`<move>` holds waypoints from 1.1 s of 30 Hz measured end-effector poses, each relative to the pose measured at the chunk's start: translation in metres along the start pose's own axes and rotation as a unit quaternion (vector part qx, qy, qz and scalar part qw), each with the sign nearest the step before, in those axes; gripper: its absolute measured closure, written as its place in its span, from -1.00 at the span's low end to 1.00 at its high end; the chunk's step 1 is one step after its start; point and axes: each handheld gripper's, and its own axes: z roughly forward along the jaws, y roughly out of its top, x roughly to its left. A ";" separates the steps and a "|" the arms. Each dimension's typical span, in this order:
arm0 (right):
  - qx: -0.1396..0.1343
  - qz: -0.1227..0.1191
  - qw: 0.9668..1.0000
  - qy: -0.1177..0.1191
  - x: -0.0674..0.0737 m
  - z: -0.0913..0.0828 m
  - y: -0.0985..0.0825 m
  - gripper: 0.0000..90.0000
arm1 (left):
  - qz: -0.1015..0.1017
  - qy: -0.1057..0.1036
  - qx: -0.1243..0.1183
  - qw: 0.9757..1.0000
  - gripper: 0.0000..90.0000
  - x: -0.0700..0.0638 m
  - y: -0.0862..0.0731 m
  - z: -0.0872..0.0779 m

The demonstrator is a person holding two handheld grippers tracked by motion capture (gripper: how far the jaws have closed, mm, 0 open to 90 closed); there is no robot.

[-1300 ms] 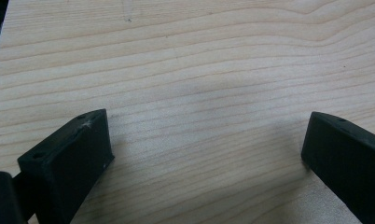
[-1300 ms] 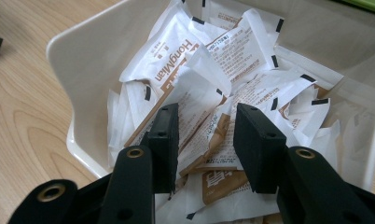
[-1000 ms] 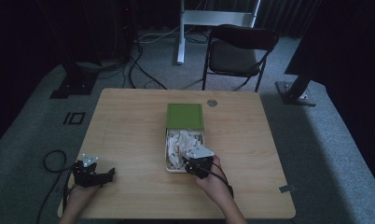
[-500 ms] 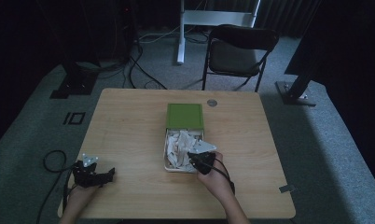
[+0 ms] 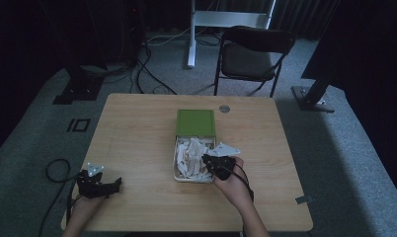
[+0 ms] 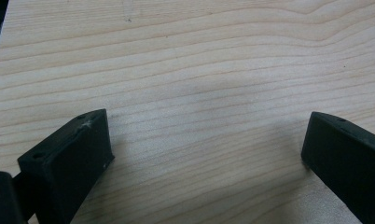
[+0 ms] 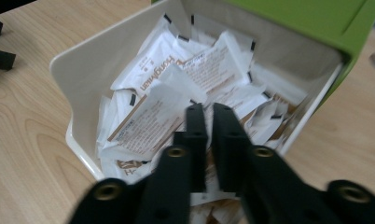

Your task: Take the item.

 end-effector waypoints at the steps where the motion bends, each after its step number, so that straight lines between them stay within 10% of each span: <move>1: 0.002 0.008 1.000 -0.001 0.000 0.002 -0.001 0.73 | 0.000 0.000 0.000 1.000 -0.95 0.000 0.000 0.000; 13: 0.045 -0.005 0.999 0.013 0.014 0.017 -0.004 0.73 | 0.000 0.000 0.000 1.000 -0.95 0.000 0.000 0.000; 17: 0.036 0.001 0.999 0.009 0.012 0.016 -0.006 0.99 | 0.000 0.000 0.000 1.000 -0.95 0.000 0.000 0.000; 33: -0.011 0.027 1.000 0.002 -0.003 -0.007 0.007 1.00 | -0.001 0.000 -0.001 1.000 -0.95 0.000 0.000 0.000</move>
